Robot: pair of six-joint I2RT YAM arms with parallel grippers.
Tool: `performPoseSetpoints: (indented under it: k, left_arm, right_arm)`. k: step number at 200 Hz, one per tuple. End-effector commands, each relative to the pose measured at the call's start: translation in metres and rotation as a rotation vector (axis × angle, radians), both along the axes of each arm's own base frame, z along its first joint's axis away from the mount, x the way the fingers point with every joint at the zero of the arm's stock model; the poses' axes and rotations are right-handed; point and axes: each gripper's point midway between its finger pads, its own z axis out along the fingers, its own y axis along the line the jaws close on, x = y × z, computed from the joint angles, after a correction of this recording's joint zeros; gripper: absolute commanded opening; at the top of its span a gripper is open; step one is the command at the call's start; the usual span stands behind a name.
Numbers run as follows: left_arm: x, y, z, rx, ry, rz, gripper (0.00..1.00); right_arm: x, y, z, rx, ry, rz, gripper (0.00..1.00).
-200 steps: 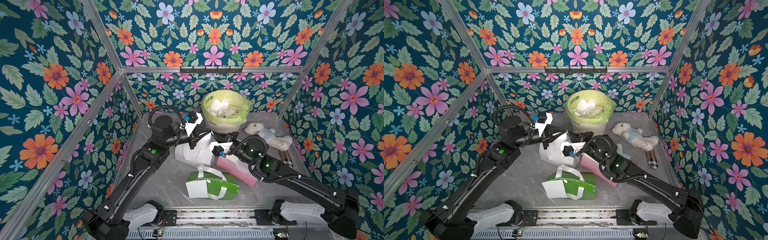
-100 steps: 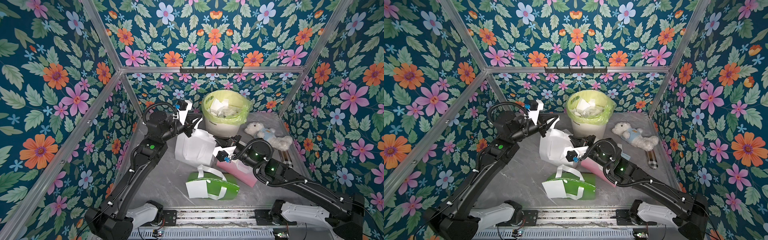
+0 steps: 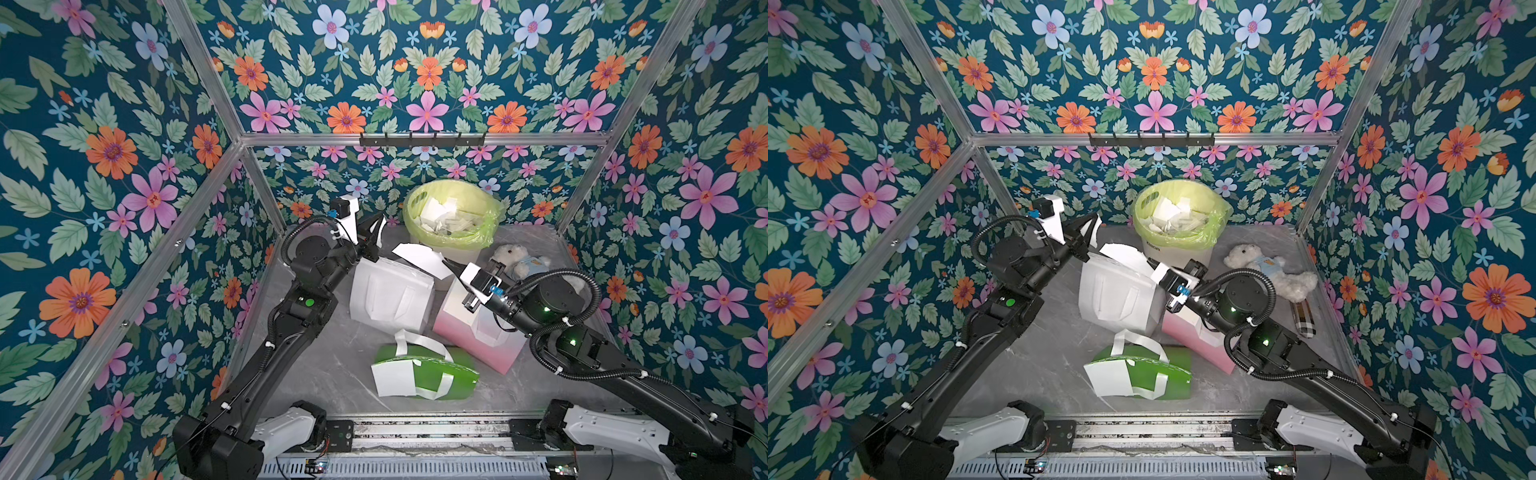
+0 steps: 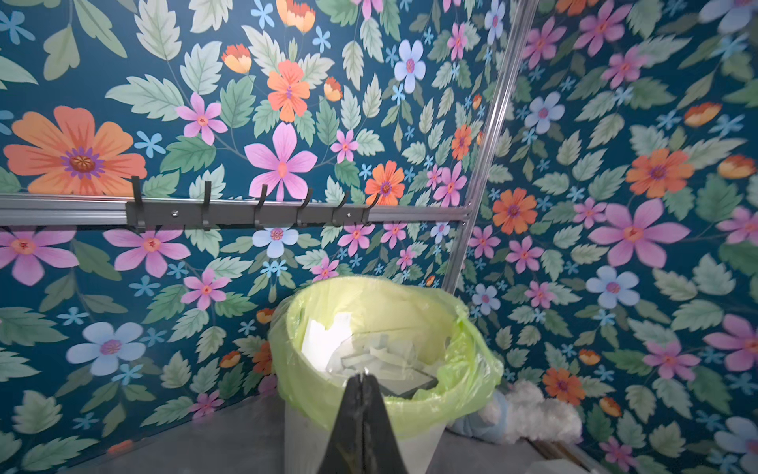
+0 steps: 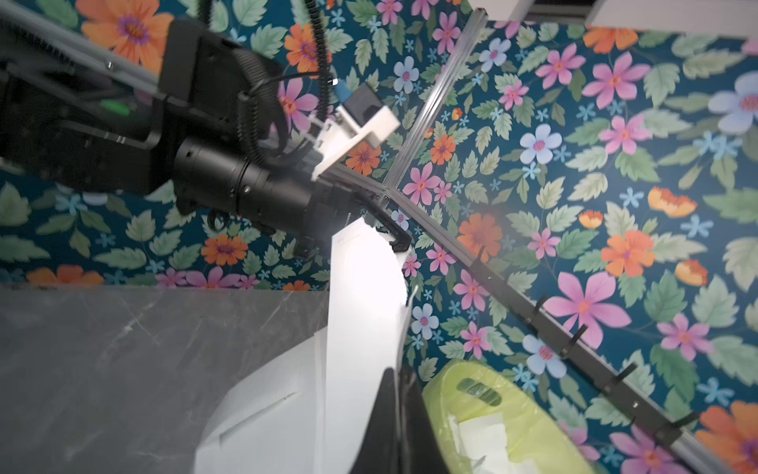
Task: Shred takeout receipts and throw away
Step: Place the takeout receipt in the trash bin.
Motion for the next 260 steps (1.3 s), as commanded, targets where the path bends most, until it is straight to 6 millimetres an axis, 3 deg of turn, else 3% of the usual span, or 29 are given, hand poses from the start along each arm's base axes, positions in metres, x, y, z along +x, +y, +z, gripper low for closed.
performPoseSetpoints:
  k: [1, 34, 66, 99, 127, 158, 215, 260]
  left_arm:
    - [-0.033, -0.006, 0.037, -0.256, -0.085, -0.208, 0.00]
    - [-0.049, -0.005, 0.042, -0.383, -0.125, -0.284, 0.00]
    - [-0.038, -0.027, 0.038, -0.379, -0.087, -0.340, 0.00]
    - [-0.019, -0.047, 0.044, -0.421, -0.072, -0.387, 0.00]
    - [-0.015, -0.065, 0.055, -0.471, -0.111, -0.455, 0.00]
    - [0.029, -0.096, 0.044, -0.385, -0.054, -0.414, 0.00]
    - [0.128, -0.149, -0.004, -0.207, 0.019, -0.285, 0.00]
    - [0.168, -0.178, -0.034, -0.134, 0.046, -0.285, 0.09]
  right_arm:
    - [0.013, -0.015, 0.022, 0.344, 0.250, 0.012, 0.00]
    - [0.026, -0.027, 0.045, 0.616, 0.386, 0.026, 0.00]
    - [0.039, -0.042, 0.051, 0.696, 0.405, -0.035, 0.00]
    - [0.048, -0.052, 0.054, 0.754, 0.455, -0.021, 0.00]
    - [0.058, -0.057, 0.055, 0.769, 0.471, -0.043, 0.00]
    - [0.073, -0.066, 0.050, 0.766, 0.458, -0.107, 0.00]
    - [0.101, -0.095, 0.021, 0.732, 0.458, -0.264, 0.00]
    - [0.116, -0.111, -0.001, 0.704, 0.490, -0.315, 0.00]
